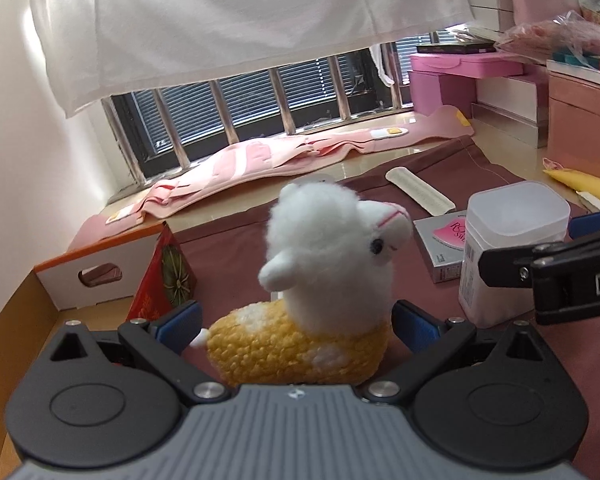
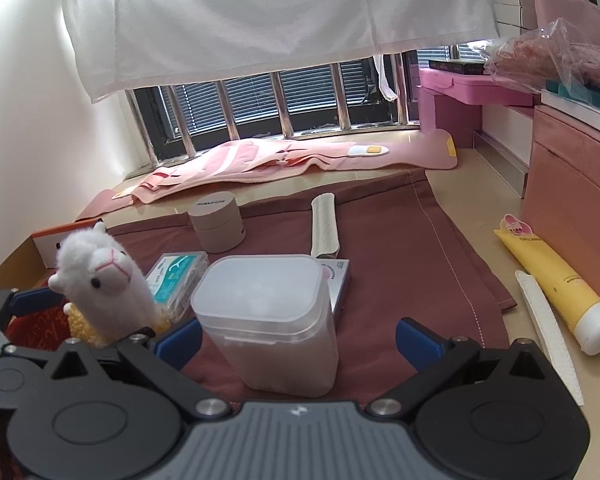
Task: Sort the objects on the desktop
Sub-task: 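Close left gripper on the plush alpaca while right gripper closes on the clear container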
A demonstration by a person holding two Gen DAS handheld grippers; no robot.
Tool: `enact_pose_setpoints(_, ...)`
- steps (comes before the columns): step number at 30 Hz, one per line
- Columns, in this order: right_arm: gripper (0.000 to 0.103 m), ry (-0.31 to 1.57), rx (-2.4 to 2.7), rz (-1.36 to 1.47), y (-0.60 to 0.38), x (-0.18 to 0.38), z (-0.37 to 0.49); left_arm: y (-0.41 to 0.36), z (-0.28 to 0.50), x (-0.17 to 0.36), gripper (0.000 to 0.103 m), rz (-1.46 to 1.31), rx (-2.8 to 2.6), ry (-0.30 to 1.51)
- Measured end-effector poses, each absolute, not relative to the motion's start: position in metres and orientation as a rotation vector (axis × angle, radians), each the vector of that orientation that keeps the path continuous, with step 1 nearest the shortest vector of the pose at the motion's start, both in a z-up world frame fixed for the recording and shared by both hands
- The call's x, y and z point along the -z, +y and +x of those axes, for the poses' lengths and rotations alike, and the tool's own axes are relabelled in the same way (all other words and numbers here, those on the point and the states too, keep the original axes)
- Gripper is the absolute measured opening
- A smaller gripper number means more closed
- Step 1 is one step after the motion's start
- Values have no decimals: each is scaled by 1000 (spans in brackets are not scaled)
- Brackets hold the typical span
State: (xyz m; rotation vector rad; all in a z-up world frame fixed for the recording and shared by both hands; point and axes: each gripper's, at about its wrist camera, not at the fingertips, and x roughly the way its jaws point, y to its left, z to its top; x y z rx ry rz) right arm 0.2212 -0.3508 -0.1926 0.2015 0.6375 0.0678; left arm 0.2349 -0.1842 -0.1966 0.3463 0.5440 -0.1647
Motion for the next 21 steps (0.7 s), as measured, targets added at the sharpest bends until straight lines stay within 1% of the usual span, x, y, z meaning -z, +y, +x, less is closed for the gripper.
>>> enact_pose_setpoints(9, 103, 649, -68, 196, -348, 193, 229, -190, 238, 206, 102, 370, 177, 495)
enact_pose_setpoints(11, 103, 652, -68, 197, -348, 193, 230, -190, 238, 207, 95, 373, 181, 489)
enact_pose_setpoints(13, 103, 653, -72, 198, -347, 194, 232, -191, 239, 208, 94, 376, 184, 484)
enact_pose_setpoints(16, 102, 658, -70, 190, -345, 194, 232, -189, 241, 208, 84, 365, 195, 484)
enact_pose_setpoints(18, 101, 662, -67, 183, -343, 194, 232, -189, 241, 208, 82, 362, 202, 479)
enact_pose_setpoints(21, 98, 668, -63, 173, -341, 194, 233, -189, 240, 207, 75, 362, 212, 468)
